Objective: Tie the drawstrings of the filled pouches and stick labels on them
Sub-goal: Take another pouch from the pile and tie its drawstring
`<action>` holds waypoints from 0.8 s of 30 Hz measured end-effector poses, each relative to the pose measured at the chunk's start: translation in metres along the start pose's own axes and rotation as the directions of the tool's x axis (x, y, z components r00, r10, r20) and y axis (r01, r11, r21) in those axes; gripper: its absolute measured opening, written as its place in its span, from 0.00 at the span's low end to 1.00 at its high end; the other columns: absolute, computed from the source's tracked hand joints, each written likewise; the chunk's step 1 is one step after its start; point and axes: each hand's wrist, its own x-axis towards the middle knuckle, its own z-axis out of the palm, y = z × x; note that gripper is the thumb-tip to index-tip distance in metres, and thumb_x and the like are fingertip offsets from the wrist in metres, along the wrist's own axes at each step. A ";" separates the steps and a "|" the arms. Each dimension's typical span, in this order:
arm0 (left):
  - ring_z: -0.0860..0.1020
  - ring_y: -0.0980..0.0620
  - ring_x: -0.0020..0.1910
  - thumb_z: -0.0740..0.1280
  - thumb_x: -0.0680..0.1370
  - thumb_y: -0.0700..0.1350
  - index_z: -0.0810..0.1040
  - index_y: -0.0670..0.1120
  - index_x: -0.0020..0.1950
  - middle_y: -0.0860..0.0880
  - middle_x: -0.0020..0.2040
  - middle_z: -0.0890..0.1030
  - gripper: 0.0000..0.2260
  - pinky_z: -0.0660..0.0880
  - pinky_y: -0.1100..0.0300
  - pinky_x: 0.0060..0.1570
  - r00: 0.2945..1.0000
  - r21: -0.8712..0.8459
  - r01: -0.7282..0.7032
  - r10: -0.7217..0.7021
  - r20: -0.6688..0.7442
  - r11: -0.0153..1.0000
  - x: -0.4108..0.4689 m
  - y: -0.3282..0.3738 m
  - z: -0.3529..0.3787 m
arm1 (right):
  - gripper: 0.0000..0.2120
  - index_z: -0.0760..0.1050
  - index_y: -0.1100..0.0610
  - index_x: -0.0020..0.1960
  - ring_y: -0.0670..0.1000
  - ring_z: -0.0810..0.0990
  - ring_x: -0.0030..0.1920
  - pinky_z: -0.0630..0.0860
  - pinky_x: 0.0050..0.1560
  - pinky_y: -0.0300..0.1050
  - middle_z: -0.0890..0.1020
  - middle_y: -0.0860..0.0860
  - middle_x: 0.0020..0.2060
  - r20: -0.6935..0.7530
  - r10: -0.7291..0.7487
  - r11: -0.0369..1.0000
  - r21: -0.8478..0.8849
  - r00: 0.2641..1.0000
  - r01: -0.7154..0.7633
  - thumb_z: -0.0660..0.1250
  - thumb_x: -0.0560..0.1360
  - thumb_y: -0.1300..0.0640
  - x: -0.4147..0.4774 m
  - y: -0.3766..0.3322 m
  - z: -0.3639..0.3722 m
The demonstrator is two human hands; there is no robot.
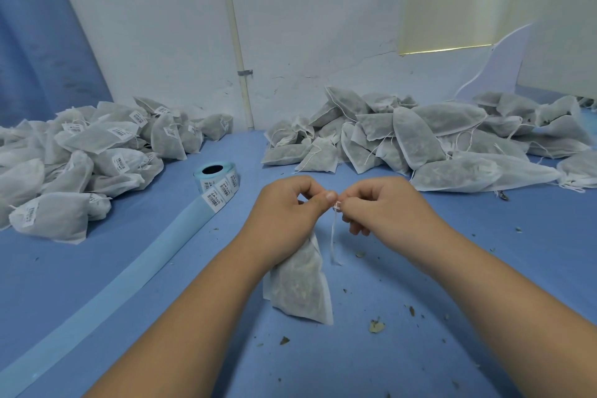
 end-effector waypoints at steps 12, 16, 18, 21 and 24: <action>0.73 0.56 0.28 0.68 0.79 0.49 0.82 0.54 0.33 0.57 0.32 0.78 0.14 0.70 0.67 0.31 0.996 -0.245 0.081 -0.071 0.051 0.966 0.000 0.002 -0.002 | 0.06 0.82 0.57 0.36 0.43 0.78 0.29 0.73 0.34 0.38 0.81 0.46 0.28 -0.004 0.048 0.993 0.112 0.999 -0.047 0.71 0.70 0.55 0.001 -0.001 -0.003; 0.71 0.57 0.26 0.67 0.80 0.47 0.81 0.49 0.33 0.54 0.31 0.76 0.15 0.70 0.67 0.28 0.972 -0.417 0.208 -0.138 0.191 0.885 -0.002 0.005 -0.001 | 0.06 0.82 0.56 0.36 0.43 0.78 0.29 0.74 0.35 0.40 0.81 0.47 0.29 -0.022 0.019 0.996 0.087 1.000 -0.017 0.71 0.69 0.55 -0.001 -0.003 -0.003; 0.70 0.57 0.25 0.67 0.80 0.47 0.78 0.45 0.34 0.53 0.29 0.75 0.14 0.70 0.67 0.27 0.953 -0.480 0.271 -0.163 0.255 0.835 -0.002 0.006 0.000 | 0.06 0.81 0.54 0.35 0.45 0.78 0.31 0.73 0.36 0.43 0.81 0.48 0.28 -0.037 0.007 0.998 0.060 0.999 -0.005 0.70 0.67 0.52 -0.002 -0.003 -0.002; 0.68 0.57 0.25 0.67 0.80 0.47 0.76 0.44 0.35 0.53 0.28 0.73 0.14 0.69 0.66 0.26 0.939 -0.499 0.317 -0.193 0.285 0.807 -0.002 0.006 0.001 | 0.07 0.81 0.52 0.34 0.45 0.76 0.29 0.71 0.33 0.42 0.80 0.47 0.26 -0.067 -0.017 0.999 0.031 0.998 0.020 0.69 0.64 0.48 -0.003 -0.003 0.001; 0.69 0.57 0.24 0.67 0.80 0.47 0.77 0.45 0.33 0.53 0.27 0.73 0.15 0.69 0.67 0.26 0.939 -0.515 0.331 -0.220 0.266 0.791 -0.002 0.005 0.002 | 0.06 0.81 0.53 0.34 0.43 0.72 0.27 0.68 0.28 0.33 0.78 0.44 0.24 -0.133 -0.079 0.997 -0.001 0.988 0.080 0.72 0.65 0.51 -0.001 0.000 0.004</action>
